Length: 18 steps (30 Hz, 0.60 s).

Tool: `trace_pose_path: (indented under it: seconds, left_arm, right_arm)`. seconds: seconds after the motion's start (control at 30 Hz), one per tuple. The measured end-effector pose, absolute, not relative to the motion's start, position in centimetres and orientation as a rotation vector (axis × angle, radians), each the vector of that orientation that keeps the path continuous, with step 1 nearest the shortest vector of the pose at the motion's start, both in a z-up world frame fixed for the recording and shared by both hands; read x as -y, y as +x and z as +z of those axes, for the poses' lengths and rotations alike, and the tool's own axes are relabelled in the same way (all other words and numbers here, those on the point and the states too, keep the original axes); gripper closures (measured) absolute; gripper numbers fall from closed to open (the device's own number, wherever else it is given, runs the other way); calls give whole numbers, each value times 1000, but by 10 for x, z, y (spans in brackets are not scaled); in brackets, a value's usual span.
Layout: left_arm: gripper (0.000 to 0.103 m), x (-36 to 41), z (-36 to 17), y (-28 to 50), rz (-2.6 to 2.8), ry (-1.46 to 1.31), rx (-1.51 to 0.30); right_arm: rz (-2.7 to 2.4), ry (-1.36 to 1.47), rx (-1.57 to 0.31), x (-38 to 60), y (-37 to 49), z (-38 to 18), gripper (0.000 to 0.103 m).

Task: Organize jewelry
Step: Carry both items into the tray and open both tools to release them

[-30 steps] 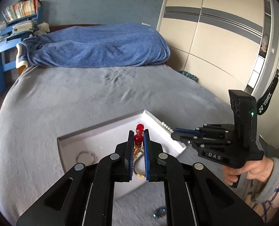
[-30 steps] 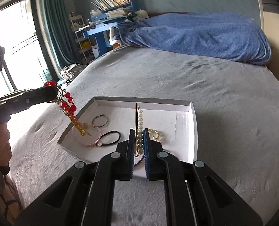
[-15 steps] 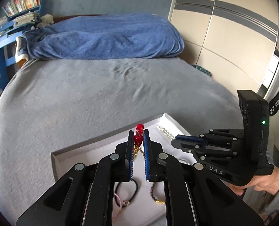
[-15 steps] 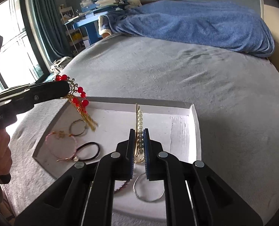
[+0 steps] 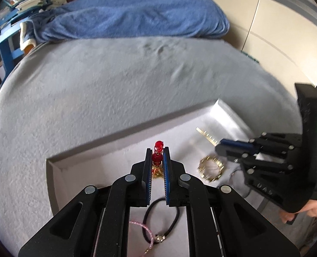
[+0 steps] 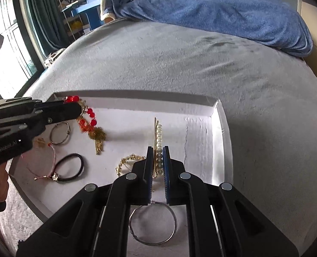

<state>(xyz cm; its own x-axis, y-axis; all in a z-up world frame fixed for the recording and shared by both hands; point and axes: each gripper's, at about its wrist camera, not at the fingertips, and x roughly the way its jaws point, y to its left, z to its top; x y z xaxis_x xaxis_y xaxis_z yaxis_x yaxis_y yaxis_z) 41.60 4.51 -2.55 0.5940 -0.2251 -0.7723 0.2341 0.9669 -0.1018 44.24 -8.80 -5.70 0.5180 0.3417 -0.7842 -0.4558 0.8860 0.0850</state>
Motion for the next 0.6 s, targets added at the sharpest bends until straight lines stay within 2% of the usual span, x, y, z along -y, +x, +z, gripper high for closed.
trace_pose_path:
  seconds: [0.13,0.23,0.3,0.33,0.4,0.47,0.57,0.6]
  left_arm:
    - [90,-46,-32,416,-233,24,-926]
    - [72,-47,-34,415,-210,34,-924]
    - [68,-47,-35,413,-208,39,-926]
    - [65,-47,-36,412,-209,41,-928]
    - [43,-45,-34,409,-206,48,-918]
    - [39,-43,-29,404,-211,48,-896]
    - [36,-41,-22,399,-217,44,-880]
    - [25,-42,-17,394,-212,37,-867]
  right_arm:
    - [473,-155,-919,87,441,-63,94]
    - [467,-155,-922,88,441,-66,94]
    - [464,-151,-923,88,441,-66,91]
    - [463,-149,-925,88,442,-65,86]
    - [467,-139,-919,89,441,-63,75]
    - [477,-128,-909,89,438,-60,61]
    - [489,-115,-883,91,430,-53,54]
    - [492,-109,-877,91,429,-50,53]
